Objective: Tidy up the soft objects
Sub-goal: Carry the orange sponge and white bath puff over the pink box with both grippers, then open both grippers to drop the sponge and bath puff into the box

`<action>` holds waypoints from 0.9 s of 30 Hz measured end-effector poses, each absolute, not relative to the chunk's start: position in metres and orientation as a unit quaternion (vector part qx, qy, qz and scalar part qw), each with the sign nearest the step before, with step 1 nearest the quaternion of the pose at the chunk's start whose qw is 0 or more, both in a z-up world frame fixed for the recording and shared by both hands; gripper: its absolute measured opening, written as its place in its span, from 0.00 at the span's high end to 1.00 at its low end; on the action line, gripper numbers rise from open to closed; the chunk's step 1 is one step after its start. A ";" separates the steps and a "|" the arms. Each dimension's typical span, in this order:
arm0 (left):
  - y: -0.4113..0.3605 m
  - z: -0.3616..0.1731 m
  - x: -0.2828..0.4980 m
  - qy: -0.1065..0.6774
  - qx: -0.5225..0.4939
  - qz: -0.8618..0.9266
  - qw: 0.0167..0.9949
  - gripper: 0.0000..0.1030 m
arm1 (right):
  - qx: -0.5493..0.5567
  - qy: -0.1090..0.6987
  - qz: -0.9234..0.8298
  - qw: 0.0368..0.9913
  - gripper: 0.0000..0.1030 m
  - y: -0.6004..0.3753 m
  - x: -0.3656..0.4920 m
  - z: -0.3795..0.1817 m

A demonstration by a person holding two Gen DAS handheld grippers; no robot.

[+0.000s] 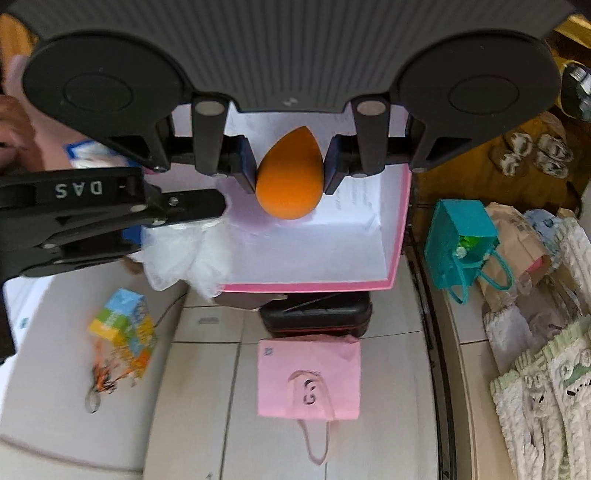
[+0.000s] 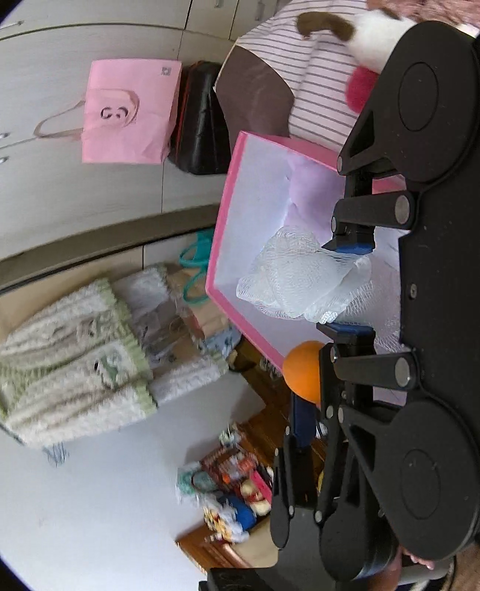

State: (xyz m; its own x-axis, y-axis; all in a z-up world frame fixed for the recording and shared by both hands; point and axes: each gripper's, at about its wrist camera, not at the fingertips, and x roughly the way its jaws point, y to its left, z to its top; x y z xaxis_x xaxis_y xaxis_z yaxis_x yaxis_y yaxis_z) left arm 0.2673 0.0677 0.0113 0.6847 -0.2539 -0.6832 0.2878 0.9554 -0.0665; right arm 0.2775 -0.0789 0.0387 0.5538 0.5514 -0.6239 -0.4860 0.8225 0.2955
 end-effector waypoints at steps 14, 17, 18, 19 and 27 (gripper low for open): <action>0.058 -0.030 0.361 0.409 0.044 -0.115 0.904 0.64 | 0.024 0.437 0.250 0.864 0.60 -0.063 0.368 0.001; 0.056 -0.033 0.367 0.403 0.056 -0.107 0.907 0.62 | 0.019 0.432 0.249 0.867 0.60 -0.064 0.372 -0.001; 0.055 -0.034 0.368 0.400 0.063 -0.104 0.909 0.62 | 0.018 0.430 0.248 0.868 0.60 -0.064 0.374 -0.001; 0.054 -0.034 0.369 0.396 0.068 -0.102 0.910 0.61 | 0.017 0.427 0.248 0.869 0.59 -0.064 0.373 -0.001; 0.062 -0.023 0.363 0.377 0.055 -0.104 0.919 0.33 | 0.038 0.411 0.247 0.877 0.36 -0.076 0.370 0.007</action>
State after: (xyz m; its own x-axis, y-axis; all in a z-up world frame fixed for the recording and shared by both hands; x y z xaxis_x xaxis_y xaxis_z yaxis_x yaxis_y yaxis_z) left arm 0.3630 0.0621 -0.0231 0.6936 -0.1496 -0.7047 0.2320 0.9725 0.0219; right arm 0.3703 -0.0759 0.0073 0.5410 0.4643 -0.7013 -0.4019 0.8752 0.2693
